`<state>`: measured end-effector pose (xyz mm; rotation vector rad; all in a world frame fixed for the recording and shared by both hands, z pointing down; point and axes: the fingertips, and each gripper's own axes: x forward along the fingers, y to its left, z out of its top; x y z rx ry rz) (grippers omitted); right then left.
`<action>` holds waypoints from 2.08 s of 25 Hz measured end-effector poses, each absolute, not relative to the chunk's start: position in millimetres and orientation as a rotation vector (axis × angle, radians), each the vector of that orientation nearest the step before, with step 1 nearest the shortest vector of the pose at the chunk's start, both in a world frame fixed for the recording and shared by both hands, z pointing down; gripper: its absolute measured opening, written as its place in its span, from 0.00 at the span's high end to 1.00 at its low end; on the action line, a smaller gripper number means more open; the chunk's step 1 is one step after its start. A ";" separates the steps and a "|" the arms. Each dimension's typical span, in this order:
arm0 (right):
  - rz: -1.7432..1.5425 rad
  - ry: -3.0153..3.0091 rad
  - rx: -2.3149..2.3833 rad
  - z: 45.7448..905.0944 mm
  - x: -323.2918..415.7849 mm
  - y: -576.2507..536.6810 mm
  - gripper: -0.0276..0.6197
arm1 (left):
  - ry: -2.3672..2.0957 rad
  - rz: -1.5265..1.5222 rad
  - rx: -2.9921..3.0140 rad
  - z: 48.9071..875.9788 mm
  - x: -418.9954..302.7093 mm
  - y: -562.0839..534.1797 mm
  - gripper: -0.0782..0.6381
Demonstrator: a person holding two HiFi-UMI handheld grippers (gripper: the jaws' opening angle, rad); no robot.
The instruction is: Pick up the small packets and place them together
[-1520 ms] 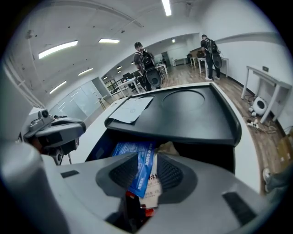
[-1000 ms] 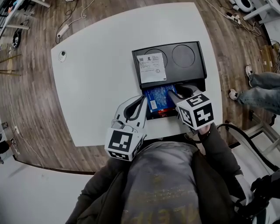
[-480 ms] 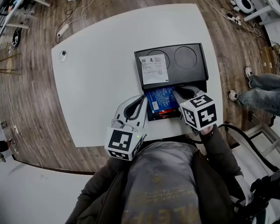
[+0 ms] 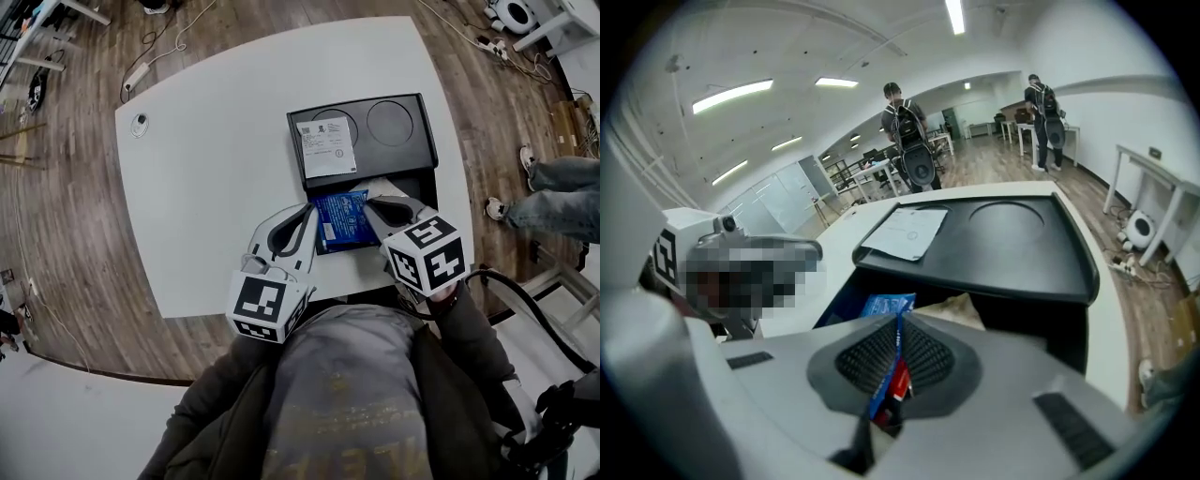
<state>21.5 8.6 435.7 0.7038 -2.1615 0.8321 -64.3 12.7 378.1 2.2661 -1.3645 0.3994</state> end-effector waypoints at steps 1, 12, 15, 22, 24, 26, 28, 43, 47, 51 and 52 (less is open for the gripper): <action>0.818 -2.175 0.705 431.4 19.9 11.2 0.93 | -1.365 0.394 2.272 376.5 -63.9 14.2 0.89; 0.573 -2.336 0.772 352.6 3.8 26.9 0.93 | -1.397 0.324 2.356 346.3 -63.7 27.7 0.89; 0.537 -2.369 0.790 333.2 1.4 28.3 0.93 | -1.416 0.300 2.379 335.2 -64.7 29.9 0.89; 0.522 -2.375 0.813 328.8 4.6 29.5 0.93 | -1.422 0.297 2.394 329.5 -63.2 34.8 0.89; 0.532 -2.376 0.812 330.5 4.8 28.0 0.93 | -1.418 0.309 2.391 330.7 -62.6 35.1 0.89; 0.533 -2.383 0.813 329.6 6.5 23.0 0.93 | -1.418 0.320 2.391 330.8 -60.1 33.0 0.89; 0.528 -2.394 0.816 327.2 9.0 16.7 0.93 | -1.428 0.325 2.387 330.4 -58.7 30.2 0.89; 0.548 -2.432 0.968 309.0 31.3 -77.7 0.93 | -1.504 0.367 2.295 338.7 -78.4 4.4 0.89; 0.595 -2.384 0.992 330.1 36.7 -105.0 0.93 | -1.487 0.402 2.248 351.3 -81.7 -9.1 0.89; 0.661 -2.341 1.009 358.7 43.2 -122.2 0.93 | -1.471 0.427 2.209 370.1 -82.0 -18.1 0.89; 0.673 -2.334 1.011 363.1 43.8 -125.3 0.93 | -1.468 0.430 2.202 373.2 -82.4 -20.1 0.89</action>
